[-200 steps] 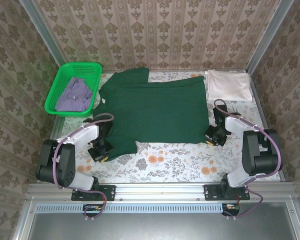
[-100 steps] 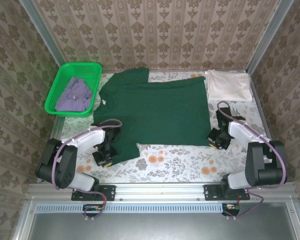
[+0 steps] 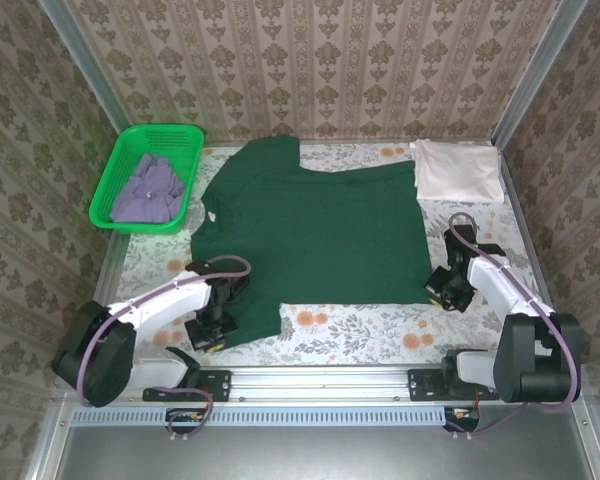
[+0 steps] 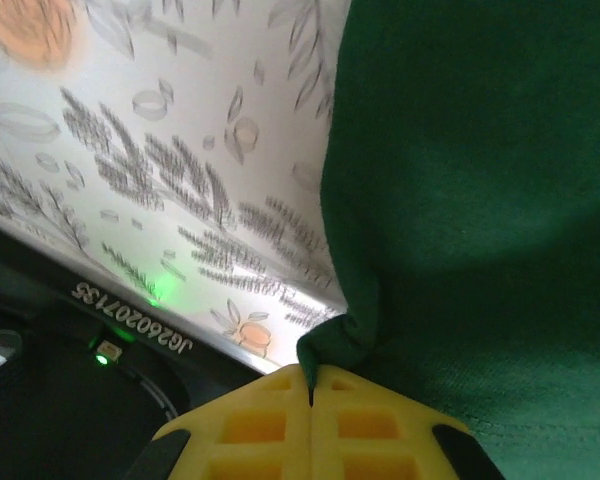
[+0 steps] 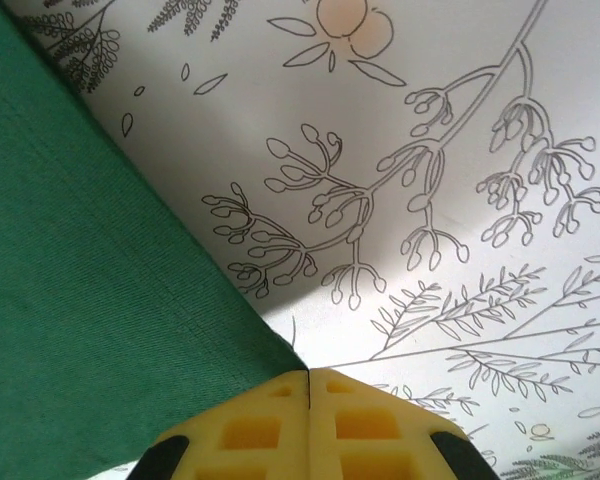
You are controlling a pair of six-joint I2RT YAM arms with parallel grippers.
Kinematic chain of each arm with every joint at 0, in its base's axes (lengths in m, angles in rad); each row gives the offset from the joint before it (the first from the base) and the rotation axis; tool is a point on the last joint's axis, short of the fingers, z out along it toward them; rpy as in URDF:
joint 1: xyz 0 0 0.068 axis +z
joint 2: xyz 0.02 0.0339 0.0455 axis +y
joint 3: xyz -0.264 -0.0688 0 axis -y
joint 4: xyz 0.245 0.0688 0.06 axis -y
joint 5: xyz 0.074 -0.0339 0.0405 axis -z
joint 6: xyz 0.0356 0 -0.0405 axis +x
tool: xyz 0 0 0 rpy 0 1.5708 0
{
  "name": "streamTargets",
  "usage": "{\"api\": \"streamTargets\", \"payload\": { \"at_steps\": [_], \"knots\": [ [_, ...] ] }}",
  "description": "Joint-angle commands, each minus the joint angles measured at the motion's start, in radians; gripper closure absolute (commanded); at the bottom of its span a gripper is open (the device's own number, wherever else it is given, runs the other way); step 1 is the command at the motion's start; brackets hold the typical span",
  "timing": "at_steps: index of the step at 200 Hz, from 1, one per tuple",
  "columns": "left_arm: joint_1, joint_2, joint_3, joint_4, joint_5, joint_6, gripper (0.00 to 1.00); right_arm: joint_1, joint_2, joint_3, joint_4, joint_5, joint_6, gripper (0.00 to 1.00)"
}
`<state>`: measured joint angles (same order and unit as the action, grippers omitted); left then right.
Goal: Fold and stack the t-shirts
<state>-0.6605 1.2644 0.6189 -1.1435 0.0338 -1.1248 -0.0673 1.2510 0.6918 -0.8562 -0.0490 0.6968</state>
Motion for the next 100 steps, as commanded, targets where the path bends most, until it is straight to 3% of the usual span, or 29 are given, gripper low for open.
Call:
{"api": "streamTargets", "payload": {
  "at_steps": [1, 38, 100],
  "knots": [
    [-0.052, -0.027, -0.036, -0.069, 0.056, -0.088, 1.0, -0.005, -0.019, 0.0, -0.08, 0.038, 0.028, 1.0],
    [-0.049, -0.03, 0.017, -0.104, 0.034, -0.062, 1.0, -0.005, -0.031, 0.025, -0.103, 0.016, 0.039, 1.0],
    [0.125, 0.058, 0.316, -0.165, -0.027, 0.142, 1.0, -0.004, 0.016, 0.151, -0.045, -0.086, 0.09, 1.0]
  ]
}}
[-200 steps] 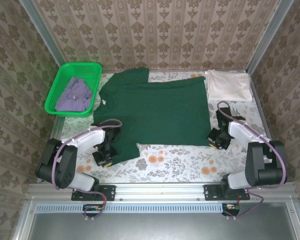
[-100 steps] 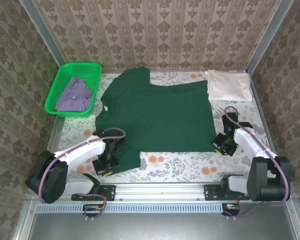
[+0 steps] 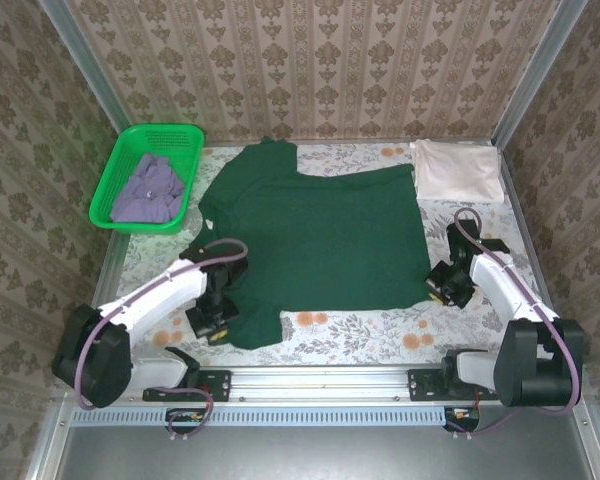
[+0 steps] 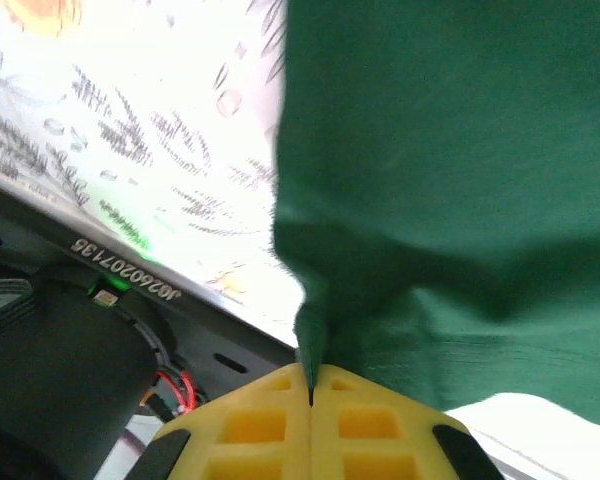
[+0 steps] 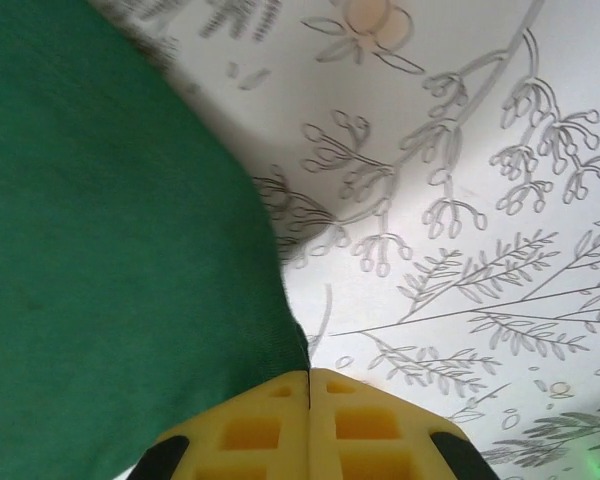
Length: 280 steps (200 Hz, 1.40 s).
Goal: Fold and stack the t-shirts
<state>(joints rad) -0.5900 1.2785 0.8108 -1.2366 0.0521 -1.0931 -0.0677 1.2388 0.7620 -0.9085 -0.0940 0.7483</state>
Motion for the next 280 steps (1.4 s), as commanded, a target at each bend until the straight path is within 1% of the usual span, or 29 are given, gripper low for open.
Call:
{"api": "streamTargets", "payload": {
  "at_steps": [1, 22, 27, 31, 39, 50, 73, 105, 127, 144, 182, 198, 220, 256, 280],
  "knots": [
    [0.057, 0.048, 0.131, -0.073, -0.047, 0.112, 1.0, -0.004, 0.03, 0.084, 0.008, -0.041, 0.039, 1.0],
    [0.124, 0.13, 0.268, -0.102, -0.079, 0.213, 1.0, -0.004, 0.089, 0.16, 0.031, -0.04, 0.033, 1.0],
    [0.127, 0.152, 0.301, -0.106, -0.089, 0.239, 1.0, -0.003, 0.109, 0.18, 0.033, -0.041, 0.031, 1.0],
    [0.162, 0.171, 0.324, -0.107, -0.094, 0.257, 1.0, -0.004, 0.124, 0.194, 0.037, -0.042, 0.03, 1.0],
    [0.185, 0.206, 0.379, -0.107, -0.107, 0.294, 1.0, -0.003, 0.145, 0.224, 0.048, -0.044, 0.026, 1.0],
    [0.218, 0.262, 0.452, -0.113, -0.12, 0.336, 1.0, -0.004, 0.215, 0.262, 0.062, -0.037, 0.017, 1.0],
    [0.277, 0.391, 0.605, -0.098, -0.105, 0.418, 1.0, -0.004, 0.315, 0.341, 0.067, -0.016, 0.002, 1.0],
    [0.309, 0.598, 0.859, -0.114, -0.096, 0.49, 1.0, -0.004, 0.443, 0.428, 0.069, -0.005, 0.009, 1.0],
    [0.327, 0.716, 1.02, -0.138, -0.119, 0.509, 1.0, -0.004, 0.515, 0.486, 0.069, 0.01, 0.015, 1.0],
    [0.344, 0.804, 1.141, -0.157, -0.115, 0.518, 1.0, -0.004, 0.568, 0.534, 0.057, 0.026, 0.017, 1.0],
    [0.348, 0.99, 1.423, -0.248, -0.148, 0.538, 1.0, -0.007, 0.644, 0.612, 0.018, 0.06, 0.036, 1.0],
    [0.351, 1.034, 1.478, -0.254, -0.152, 0.542, 1.0, -0.012, 0.655, 0.616, 0.017, 0.067, 0.051, 1.0],
    [0.357, 1.066, 1.508, -0.243, -0.133, 0.547, 1.0, -0.02, 0.653, 0.608, 0.021, 0.061, 0.071, 1.0],
    [0.358, 1.05, 1.504, -0.146, -0.101, 0.576, 1.0, -0.033, 0.611, 0.569, 0.052, 0.083, 0.097, 1.0],
    [0.358, 1.049, 1.512, -0.115, -0.093, 0.584, 1.0, -0.035, 0.638, 0.577, 0.031, 0.072, 0.093, 1.0]
  ]
}}
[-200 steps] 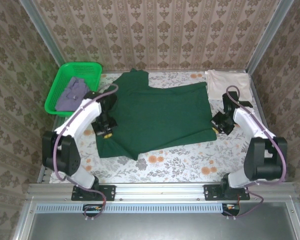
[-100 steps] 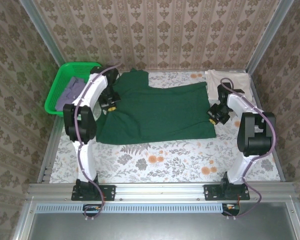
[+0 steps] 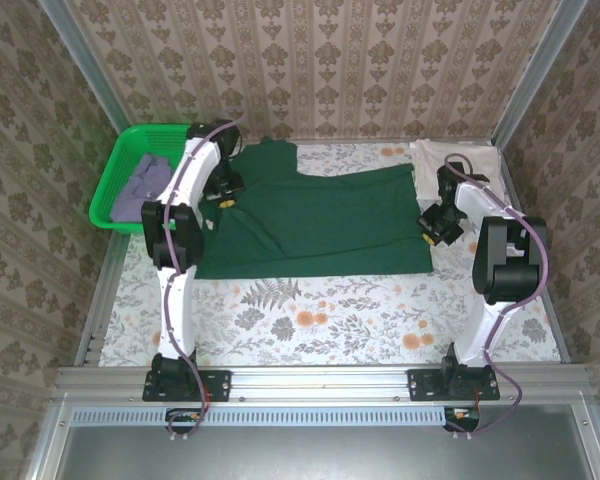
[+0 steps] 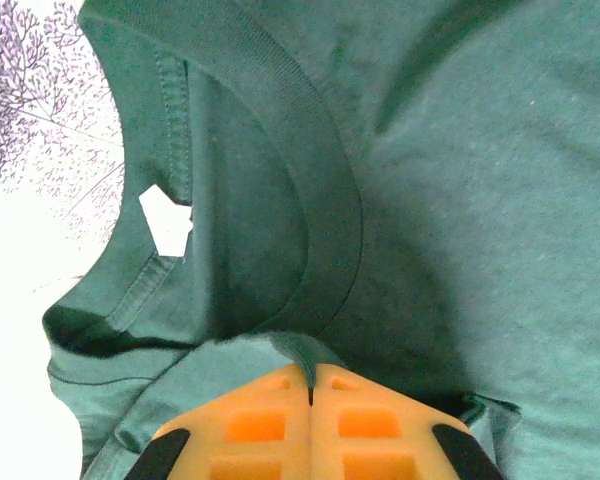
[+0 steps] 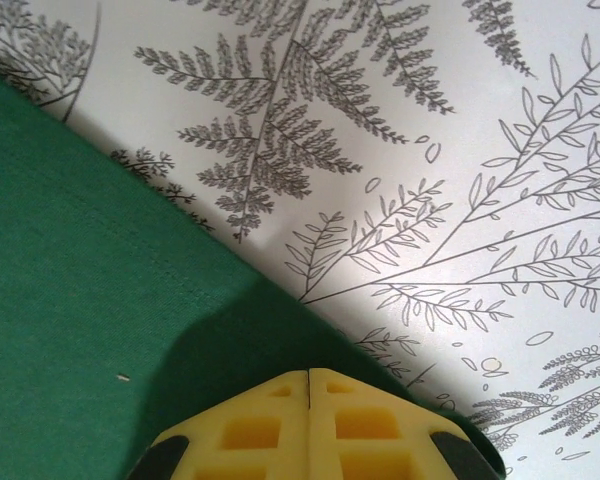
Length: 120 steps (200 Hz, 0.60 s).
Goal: Fold and stack the t-shirts
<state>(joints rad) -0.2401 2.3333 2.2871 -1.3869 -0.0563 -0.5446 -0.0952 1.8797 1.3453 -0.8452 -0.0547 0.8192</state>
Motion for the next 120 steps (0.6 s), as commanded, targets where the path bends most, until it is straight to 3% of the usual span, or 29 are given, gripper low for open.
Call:
{"api": "streamTargets", "payload": {
  "at_steps": [1, 91, 120],
  "knots": [
    [0.007, -0.007, 0.035, 0.037, 0.015, 0.035, 1.0, -0.008, -0.002, -0.007, -0.033, 0.034, 0.023, 1.0],
    [0.013, -0.229, -0.232, 0.371, -0.006, 0.093, 1.0, -0.024, 0.026, -0.092, 0.024, 0.024, 0.022, 1.0],
    [0.019, -0.238, -0.267, 0.393, -0.02, 0.074, 0.99, -0.024, 0.036, -0.109, 0.04, 0.014, 0.015, 1.0]
  ]
}}
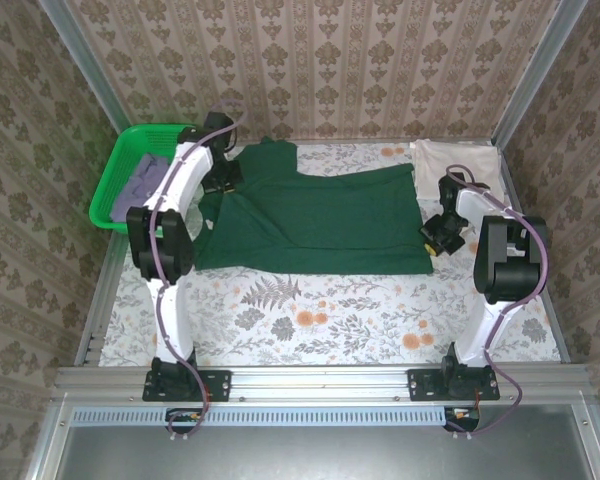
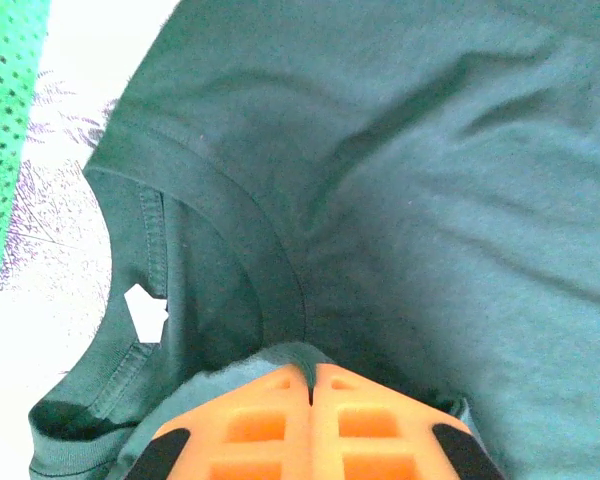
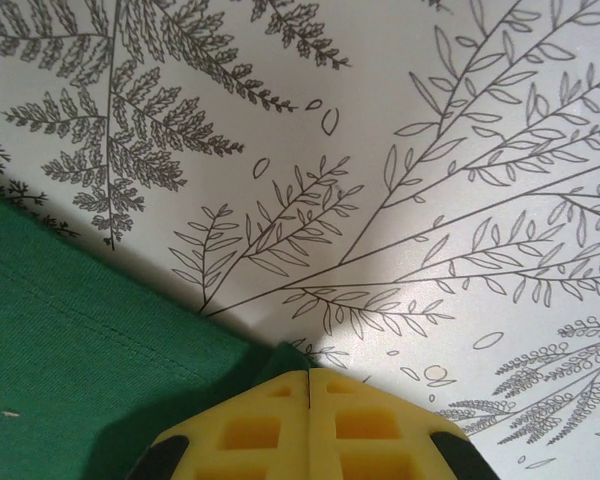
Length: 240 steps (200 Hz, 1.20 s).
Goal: Fold and stack the t-shirts
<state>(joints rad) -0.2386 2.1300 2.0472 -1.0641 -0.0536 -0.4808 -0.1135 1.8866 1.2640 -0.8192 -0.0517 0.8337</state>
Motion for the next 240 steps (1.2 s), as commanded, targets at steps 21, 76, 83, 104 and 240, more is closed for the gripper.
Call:
{"api": "streamTargets", "payload": {
  "at_steps": [21, 76, 83, 104, 240],
  "knots": [
    [0.024, -0.001, -0.01, 0.053, -0.044, 0.019, 0.89, -0.006, 0.032, -0.037, 0.031, -0.009, -0.002, 0.91],
    [0.055, 0.049, 0.092, -0.134, -0.168, -0.031, 0.26, -0.011, 0.015, 0.057, -0.018, 0.012, -0.046, 0.39],
    [0.062, 0.02, 0.072, -0.14, -0.183, -0.047, 0.21, -0.013, -0.003, 0.062, -0.024, 0.021, -0.055, 0.38],
    [0.083, -0.09, -0.036, -0.173, -0.16, -0.084, 0.17, -0.01, -0.093, 0.035, -0.019, 0.049, -0.073, 0.34],
    [0.318, -0.438, -0.97, 0.227, 0.375, -0.249, 0.36, 0.156, -0.25, -0.237, 0.072, -0.077, -0.101, 0.5]
  ]
}}
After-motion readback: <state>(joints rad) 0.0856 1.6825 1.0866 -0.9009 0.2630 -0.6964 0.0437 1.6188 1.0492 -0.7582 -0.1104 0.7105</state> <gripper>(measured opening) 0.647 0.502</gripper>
